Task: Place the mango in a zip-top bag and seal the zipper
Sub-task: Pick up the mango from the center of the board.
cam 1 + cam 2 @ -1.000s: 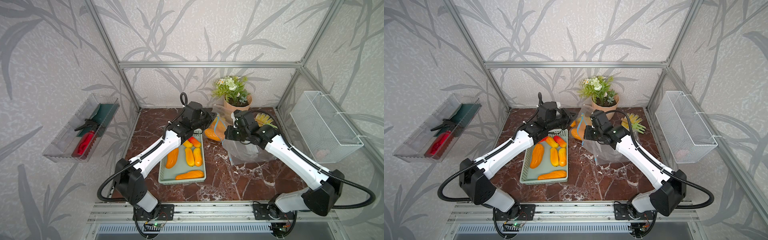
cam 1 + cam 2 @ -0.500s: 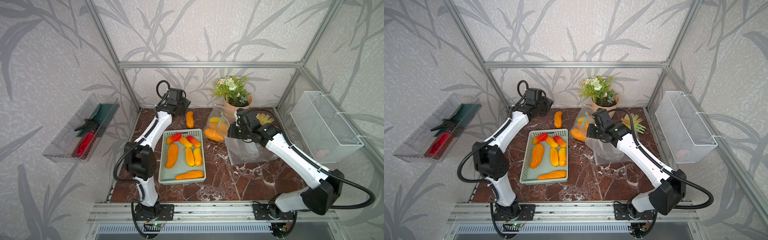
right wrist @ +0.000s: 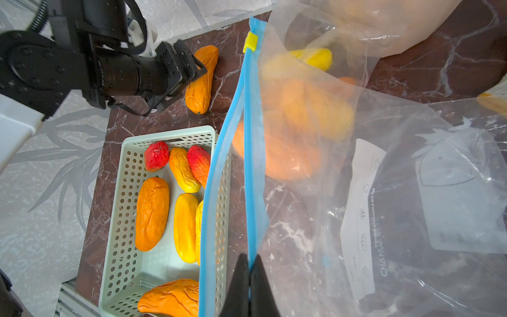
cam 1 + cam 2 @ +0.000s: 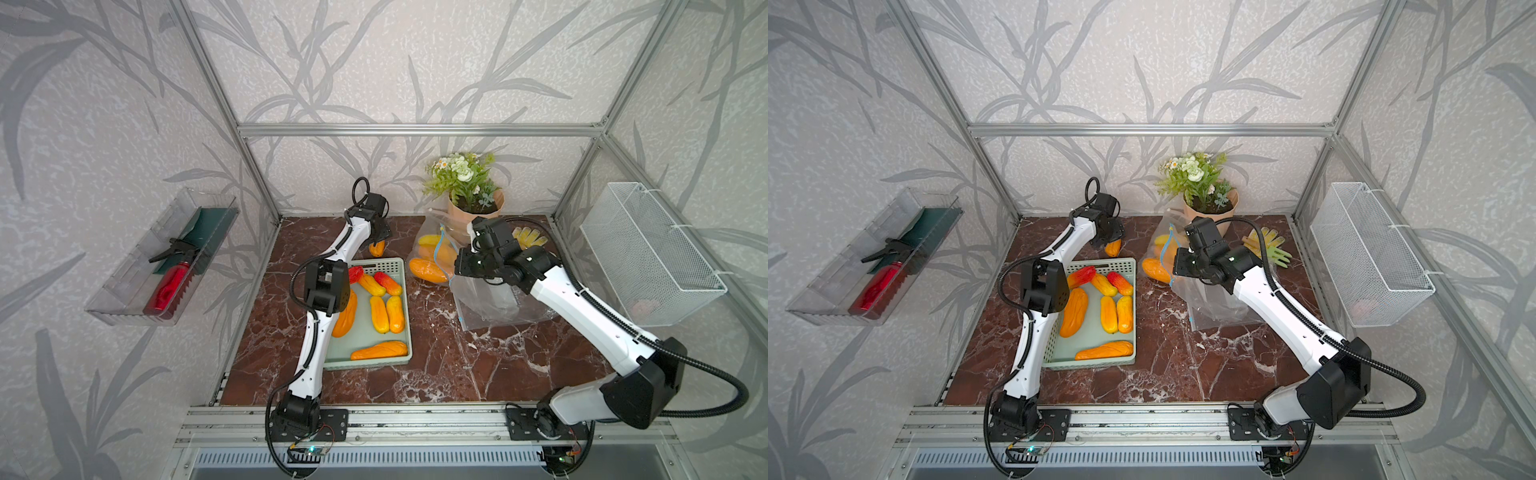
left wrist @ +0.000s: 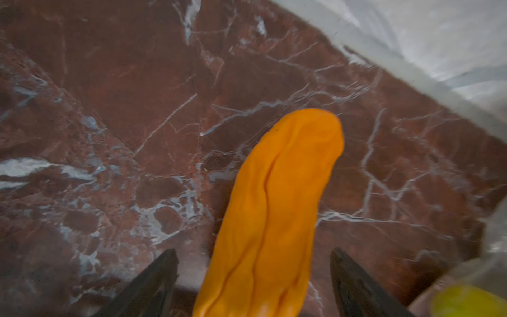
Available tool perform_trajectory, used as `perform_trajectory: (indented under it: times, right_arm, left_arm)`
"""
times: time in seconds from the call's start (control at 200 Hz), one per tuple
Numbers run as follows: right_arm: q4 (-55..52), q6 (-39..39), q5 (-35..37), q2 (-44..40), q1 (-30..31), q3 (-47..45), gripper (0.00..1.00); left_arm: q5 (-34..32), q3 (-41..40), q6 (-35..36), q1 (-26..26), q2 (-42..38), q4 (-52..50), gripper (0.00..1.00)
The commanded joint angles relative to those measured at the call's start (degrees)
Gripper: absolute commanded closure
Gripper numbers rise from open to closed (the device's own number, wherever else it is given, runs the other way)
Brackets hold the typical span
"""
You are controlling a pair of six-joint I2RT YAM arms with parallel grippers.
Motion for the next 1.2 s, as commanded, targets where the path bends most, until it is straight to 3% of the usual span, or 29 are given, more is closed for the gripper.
perform_trajectory:
  times: [0.0,0.17,0.435,0.605,0.71,0.84,0.93,1.015,1.2]
  right_arm:
    - [0.6,-0.1,-0.7,0.4,-0.5,0.5,1.0]
    - [0.7,0.3,-1.2,0.8,-0.5,0.6,1.0]
    - [0.2,-1.0,-1.3,0.6,-0.5,0.7,1.0]
    - [-0.8,-4.3,-1.7,1.4,-0.5,2.5,1.0]
    - [-0.1,-5.4,-2.2,1.0,-0.6,1.9,1.0]
    - [2.9,-5.4,-5.5,0.6,-1.1,0.4,1.0]
    - [3.1,-5.5,-6.6,0.9,-1.2,1.0,1.0]
    - [3.0,-6.1,-6.6,0.9,-1.4,1.4,1.0]
    - [4.7,-9.1,-7.6,0.4,-1.8,0.8,1.0]
  left_arm:
    - [-0.8,1.7,5.0,0.2,1.5,-1.9,0.13]
    - [-0.7,2.7,4.6,0.6,4.1,-1.0,0.22]
    - [2.3,4.2,2.9,0.8,-0.1,-0.5,0.74]
    - [11.5,0.8,0.1,0.8,-11.5,-0.3,0.8]
    - [20.2,-7.4,-7.6,0.7,-21.1,2.6,0.84]
    - [29.7,-24.2,-20.7,-2.4,-34.4,19.2,0.84]
    - [34.8,-29.4,-26.7,-6.0,-38.7,27.9,0.85]
    - [42.2,-28.4,-30.2,-8.5,-39.1,25.7,0.89]
    - [55.0,-27.0,-30.1,-9.9,-41.2,6.1,0.88]
